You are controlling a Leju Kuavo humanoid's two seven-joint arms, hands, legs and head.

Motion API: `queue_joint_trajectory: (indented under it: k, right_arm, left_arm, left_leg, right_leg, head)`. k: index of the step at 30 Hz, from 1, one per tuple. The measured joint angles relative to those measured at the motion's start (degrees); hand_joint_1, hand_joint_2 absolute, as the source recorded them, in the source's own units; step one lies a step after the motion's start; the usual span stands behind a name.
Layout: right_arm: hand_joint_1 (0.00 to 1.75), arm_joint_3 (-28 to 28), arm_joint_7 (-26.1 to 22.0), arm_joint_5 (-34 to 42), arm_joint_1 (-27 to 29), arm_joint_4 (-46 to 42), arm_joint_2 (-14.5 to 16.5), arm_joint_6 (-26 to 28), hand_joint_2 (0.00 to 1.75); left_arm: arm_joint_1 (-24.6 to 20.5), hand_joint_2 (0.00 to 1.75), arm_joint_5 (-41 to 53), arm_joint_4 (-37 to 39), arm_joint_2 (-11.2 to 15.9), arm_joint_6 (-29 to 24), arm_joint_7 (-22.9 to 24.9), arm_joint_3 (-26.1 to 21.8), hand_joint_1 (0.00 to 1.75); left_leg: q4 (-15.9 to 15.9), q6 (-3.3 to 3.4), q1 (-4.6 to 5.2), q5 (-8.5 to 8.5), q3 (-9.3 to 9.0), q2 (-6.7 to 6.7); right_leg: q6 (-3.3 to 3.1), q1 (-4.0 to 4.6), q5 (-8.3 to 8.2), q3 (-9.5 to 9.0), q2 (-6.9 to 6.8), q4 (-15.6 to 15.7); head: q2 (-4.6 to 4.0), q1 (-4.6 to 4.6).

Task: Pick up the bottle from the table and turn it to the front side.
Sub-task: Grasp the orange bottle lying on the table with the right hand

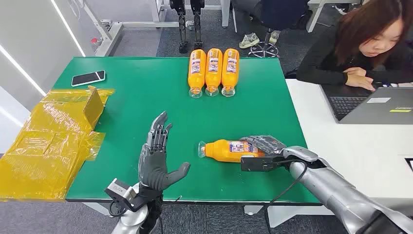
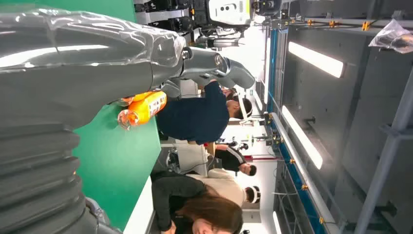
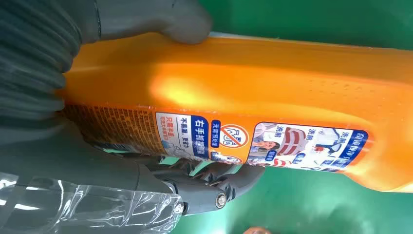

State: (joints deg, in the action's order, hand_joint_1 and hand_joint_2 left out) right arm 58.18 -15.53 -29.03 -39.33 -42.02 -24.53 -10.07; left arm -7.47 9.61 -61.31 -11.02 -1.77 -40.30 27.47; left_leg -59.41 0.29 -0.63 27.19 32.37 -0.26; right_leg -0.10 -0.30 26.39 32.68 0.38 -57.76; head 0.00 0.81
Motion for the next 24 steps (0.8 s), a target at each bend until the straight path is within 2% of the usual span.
queue_joint_trajectory:
  k: [3,8,14,19,24]
  right_arm:
    - [1.75,-0.19,1.0,-0.83,1.41,-2.28,-1.26,2.71,1.75]
    - [1.75,-2.32,4.16,-6.46,5.83,-10.61,-4.62,11.31,1.75]
    - [1.75,-10.0,6.51,-14.53,13.29,-23.2,-6.58,17.63,1.75]
    - [1.75,-17.66,6.8,-18.07,20.39,-35.3,-7.51,21.15,1.75]
    - [1.75,-24.05,5.87,-21.42,28.45,-45.41,-8.21,23.28,1.75]
  left_arm:
    - [0.16,1.75,-0.17,0.0,0.18,-0.07,0.0,0.0,0.0]
    - [1.29,1.75,0.47,-0.13,0.63,-0.5,0.0,-0.01,0.0]
    - [2.25,1.75,2.48,-0.69,0.72,-0.19,0.0,-0.53,0.0]
    - [2.72,1.75,0.25,-1.04,0.66,3.55,0.0,-2.27,0.0]
    - [2.87,1.75,-5.13,-0.62,0.07,9.61,0.0,-4.31,0.0]
  left_leg:
    - [-0.01,0.02,0.0,0.01,-0.01,-0.04]
    - [-0.03,0.05,0.01,0.01,0.15,-0.09]
    - [-0.04,0.06,0.05,0.01,0.67,-0.09]
    - [-0.02,0.04,0.05,0.01,0.91,-0.12]
    - [0.02,0.04,0.05,0.02,1.13,-0.13]
  right_leg:
    - [0.02,-0.02,-0.02,-0.09,-0.04,0.03]
    - [0.07,-0.08,-0.05,-0.1,-0.08,0.04]
    - [0.08,-0.08,-0.07,0.42,-0.1,0.02]
    - [0.04,-0.06,-0.05,0.74,-0.1,-0.01]
    - [-0.01,-0.05,0.0,0.95,-0.12,-0.02]
  head:
    - [0.0,0.0]
    - [0.0,0.0]
    - [0.0,-0.02]
    - [0.0,-0.02]
    - [0.0,-0.02]
